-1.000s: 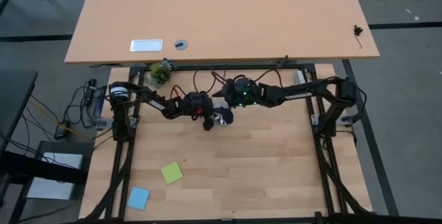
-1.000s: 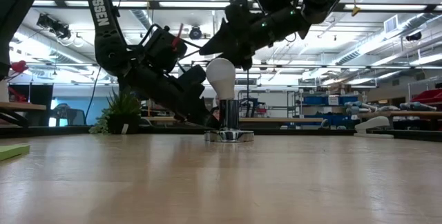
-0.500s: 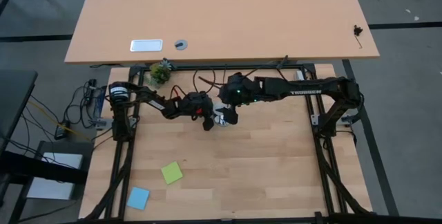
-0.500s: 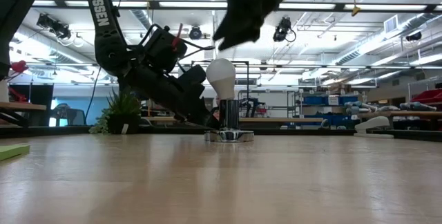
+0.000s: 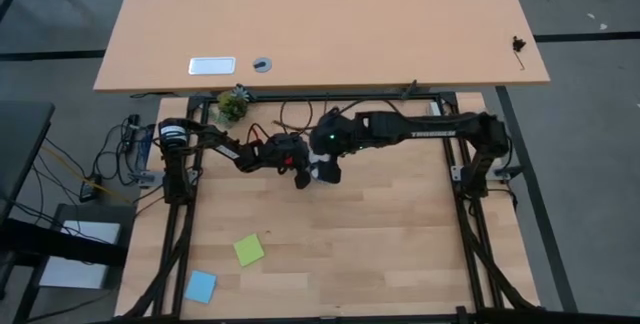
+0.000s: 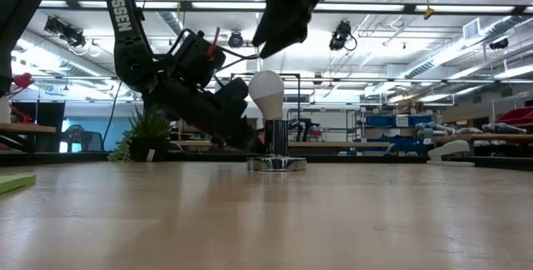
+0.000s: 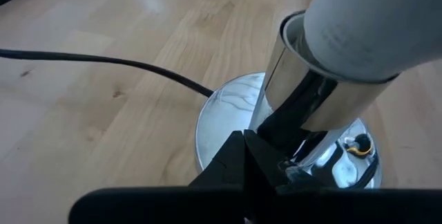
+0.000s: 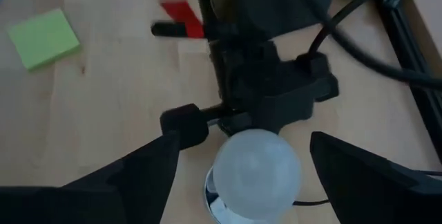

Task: Screw lightbulb
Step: Insert the lightbulb into the lamp

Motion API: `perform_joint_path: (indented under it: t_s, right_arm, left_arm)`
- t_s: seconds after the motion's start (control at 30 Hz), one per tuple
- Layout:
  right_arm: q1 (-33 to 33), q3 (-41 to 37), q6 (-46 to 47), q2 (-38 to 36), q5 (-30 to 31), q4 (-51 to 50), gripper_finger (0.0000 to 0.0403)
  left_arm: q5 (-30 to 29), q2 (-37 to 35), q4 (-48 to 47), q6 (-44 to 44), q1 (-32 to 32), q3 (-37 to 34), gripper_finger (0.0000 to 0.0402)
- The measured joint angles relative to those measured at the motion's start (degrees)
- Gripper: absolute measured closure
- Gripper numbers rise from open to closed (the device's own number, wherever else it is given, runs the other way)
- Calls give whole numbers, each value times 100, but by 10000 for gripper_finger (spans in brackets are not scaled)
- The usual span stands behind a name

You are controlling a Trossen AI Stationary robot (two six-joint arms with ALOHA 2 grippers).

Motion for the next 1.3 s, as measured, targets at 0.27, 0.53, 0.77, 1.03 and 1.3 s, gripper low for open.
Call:
perform_joint_path:
  t_s: [0.27,0.53,0.77,1.03,1.3]
  right_arm:
    - [4,9,-27,110,55,27,64]
    - [6,7,48,110,54,-76,66]
    - [6,7,123,110,188,-452,66]
    - [10,-4,120,110,204,-663,66]
    - [12,-253,88,110,256,-642,66]
  left_arm:
    - [33,0,51,-35,-48,4,401]
    - [31,0,281,-148,-103,4,401]
    - [31,0,311,-153,-103,4,401]
    - [31,0,309,-163,-103,4,401]
    - [31,0,302,-184,-103,4,401]
